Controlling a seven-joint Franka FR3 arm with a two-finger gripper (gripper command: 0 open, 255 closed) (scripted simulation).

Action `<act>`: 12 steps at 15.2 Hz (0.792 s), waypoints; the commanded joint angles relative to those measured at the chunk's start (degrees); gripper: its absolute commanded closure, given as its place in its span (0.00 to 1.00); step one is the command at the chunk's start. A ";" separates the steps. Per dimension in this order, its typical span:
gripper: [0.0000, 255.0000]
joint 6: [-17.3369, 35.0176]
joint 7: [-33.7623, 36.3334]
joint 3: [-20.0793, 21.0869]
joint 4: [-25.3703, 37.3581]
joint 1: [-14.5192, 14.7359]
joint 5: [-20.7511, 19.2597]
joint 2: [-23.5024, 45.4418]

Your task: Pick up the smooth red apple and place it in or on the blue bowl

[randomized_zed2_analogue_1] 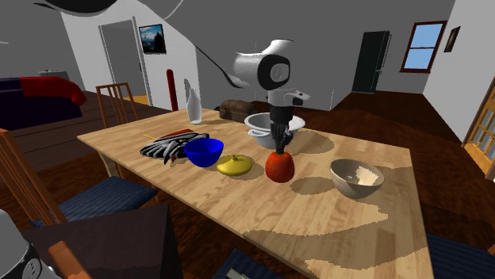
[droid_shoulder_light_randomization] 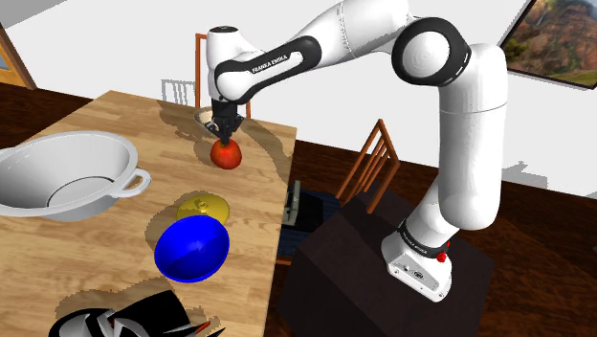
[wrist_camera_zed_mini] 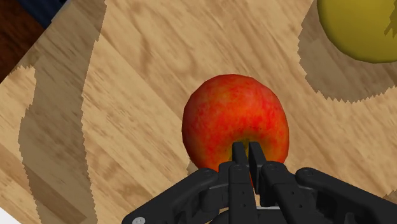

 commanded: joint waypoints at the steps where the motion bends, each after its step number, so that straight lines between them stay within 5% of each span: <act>1: 1.00 -1.42 -0.14 0.12 0.78 -0.02 0.19 -0.65; 12: 1.00 -8.28 -0.79 0.59 4.33 -0.22 1.09 -4.02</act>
